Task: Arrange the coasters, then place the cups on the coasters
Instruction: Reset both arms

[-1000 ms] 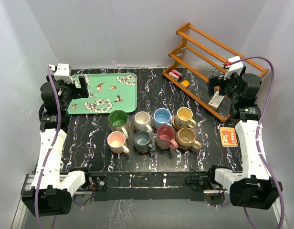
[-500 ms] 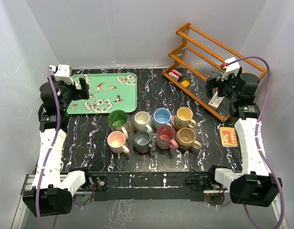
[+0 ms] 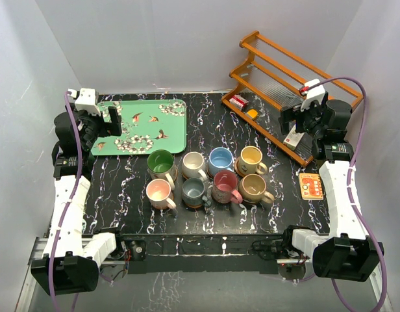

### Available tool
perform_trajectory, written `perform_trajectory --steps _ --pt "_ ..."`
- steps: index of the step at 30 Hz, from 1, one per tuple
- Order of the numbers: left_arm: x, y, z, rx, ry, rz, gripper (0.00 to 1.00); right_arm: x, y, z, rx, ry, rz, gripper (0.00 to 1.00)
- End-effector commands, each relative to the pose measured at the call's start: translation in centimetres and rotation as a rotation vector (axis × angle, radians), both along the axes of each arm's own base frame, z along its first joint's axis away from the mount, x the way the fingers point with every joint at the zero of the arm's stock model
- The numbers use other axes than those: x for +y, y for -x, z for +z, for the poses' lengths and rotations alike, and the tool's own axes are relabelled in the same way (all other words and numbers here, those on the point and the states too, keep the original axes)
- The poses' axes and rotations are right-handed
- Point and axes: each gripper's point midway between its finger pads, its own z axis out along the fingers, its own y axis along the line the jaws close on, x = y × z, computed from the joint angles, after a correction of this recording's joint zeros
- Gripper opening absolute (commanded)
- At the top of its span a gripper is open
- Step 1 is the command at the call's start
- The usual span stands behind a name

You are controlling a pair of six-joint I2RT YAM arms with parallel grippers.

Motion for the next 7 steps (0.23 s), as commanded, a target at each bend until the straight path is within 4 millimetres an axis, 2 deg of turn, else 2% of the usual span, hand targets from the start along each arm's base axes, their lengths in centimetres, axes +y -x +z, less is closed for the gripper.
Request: perform_trajectory --steps 1,7 --pt "0.00 0.41 0.63 -0.024 -0.007 -0.010 0.97 0.10 -0.19 1.57 -0.053 0.015 0.019 0.98" --pt "-0.03 0.44 0.88 -0.028 -0.009 -0.012 0.97 0.18 -0.32 1.25 -0.043 0.019 0.027 0.98"
